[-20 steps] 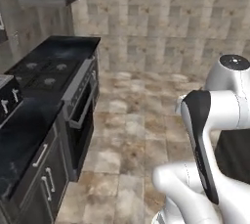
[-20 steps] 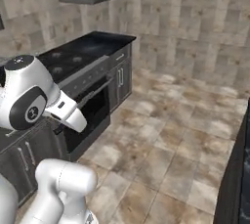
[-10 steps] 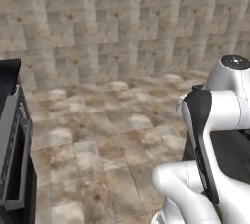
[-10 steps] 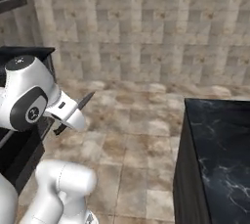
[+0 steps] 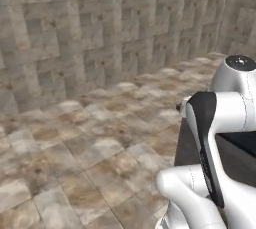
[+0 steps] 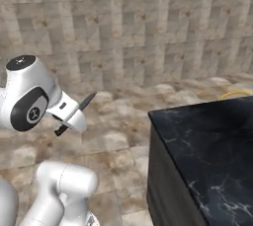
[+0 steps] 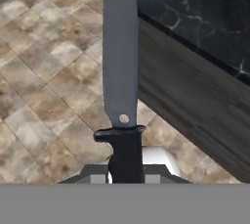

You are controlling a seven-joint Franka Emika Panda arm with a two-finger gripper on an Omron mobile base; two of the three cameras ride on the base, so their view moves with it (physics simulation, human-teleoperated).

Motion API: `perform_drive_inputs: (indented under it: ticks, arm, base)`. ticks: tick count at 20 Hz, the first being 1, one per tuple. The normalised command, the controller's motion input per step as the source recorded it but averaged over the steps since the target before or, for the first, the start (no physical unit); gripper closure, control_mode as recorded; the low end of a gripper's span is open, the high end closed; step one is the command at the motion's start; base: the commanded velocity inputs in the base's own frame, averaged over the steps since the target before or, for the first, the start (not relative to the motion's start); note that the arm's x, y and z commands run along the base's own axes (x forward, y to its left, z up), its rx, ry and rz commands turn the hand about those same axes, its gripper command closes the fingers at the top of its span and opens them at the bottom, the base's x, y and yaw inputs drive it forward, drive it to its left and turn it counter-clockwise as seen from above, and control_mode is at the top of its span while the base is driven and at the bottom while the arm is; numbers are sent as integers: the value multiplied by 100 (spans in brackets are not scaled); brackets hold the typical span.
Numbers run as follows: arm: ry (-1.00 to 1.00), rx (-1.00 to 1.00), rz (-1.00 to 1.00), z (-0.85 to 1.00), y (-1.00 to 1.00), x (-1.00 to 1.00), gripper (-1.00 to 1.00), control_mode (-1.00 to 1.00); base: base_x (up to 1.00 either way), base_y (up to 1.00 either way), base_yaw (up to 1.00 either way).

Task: Retrieve the butter from the fridge and place it on a plate on the dining table. Then retrieve the butter knife by the fridge and place it near the plate.

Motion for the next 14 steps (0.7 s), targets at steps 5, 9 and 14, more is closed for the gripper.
perform_drive_inputs:
  ticks: [5, 9, 14]
  arm:
    - [0, 0, 0, 0, 0, 0, 100, 100]
    - [0, 0, 0, 0, 0, 0, 100, 100]
    - [0, 0, 0, 0, 0, 0, 100, 100]
  base:
    - [71, 37, -60]
    - [72, 44, -62]
    - [73, 70, -66]
